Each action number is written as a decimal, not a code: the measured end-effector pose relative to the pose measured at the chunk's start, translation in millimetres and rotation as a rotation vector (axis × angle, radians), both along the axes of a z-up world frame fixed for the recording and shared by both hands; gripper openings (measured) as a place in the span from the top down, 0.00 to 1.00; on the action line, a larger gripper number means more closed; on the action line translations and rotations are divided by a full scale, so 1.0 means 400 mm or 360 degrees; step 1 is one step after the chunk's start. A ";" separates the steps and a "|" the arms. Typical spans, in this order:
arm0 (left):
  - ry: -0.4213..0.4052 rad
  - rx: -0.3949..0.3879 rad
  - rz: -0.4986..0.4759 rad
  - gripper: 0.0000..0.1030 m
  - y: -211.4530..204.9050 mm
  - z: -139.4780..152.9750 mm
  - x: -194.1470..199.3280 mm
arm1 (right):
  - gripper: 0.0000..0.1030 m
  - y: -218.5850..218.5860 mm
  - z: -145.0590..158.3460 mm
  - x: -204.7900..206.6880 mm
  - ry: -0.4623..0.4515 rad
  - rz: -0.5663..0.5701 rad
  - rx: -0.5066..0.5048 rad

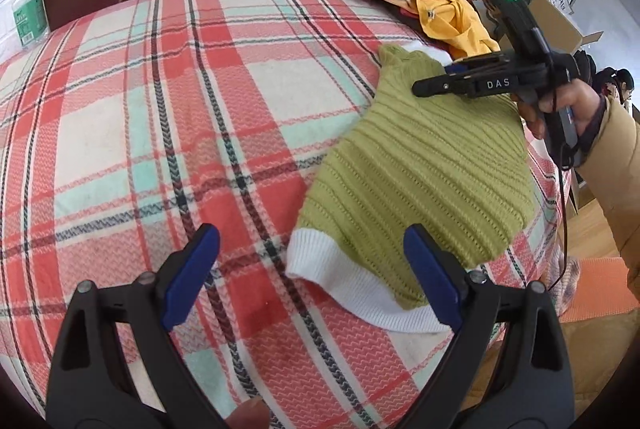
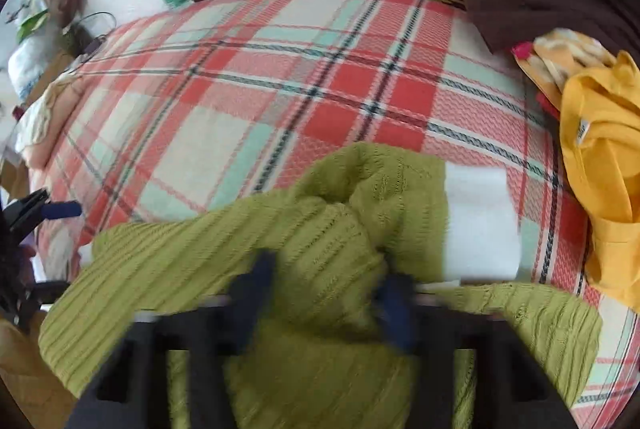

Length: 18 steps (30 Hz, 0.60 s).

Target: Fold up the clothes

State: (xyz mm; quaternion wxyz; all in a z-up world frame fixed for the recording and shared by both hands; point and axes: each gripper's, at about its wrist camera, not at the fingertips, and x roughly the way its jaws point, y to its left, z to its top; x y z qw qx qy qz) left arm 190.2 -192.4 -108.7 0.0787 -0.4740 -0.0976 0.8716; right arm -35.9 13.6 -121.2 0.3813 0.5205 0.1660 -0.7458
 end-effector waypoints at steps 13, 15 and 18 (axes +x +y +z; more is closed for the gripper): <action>-0.0005 0.0090 -0.0037 0.09 -0.001 -0.011 -0.005 | 0.90 0.367 0.306 0.269 0.0261 -0.0290 -0.0607; -0.0015 0.0096 -0.0074 0.09 0.014 -0.018 -0.005 | 0.90 0.419 0.250 0.305 0.0185 -0.0384 -0.0490; -0.0031 0.0094 -0.0129 0.09 0.037 -0.027 -0.007 | 0.88 0.458 0.116 0.349 -0.0015 -0.0475 -0.0174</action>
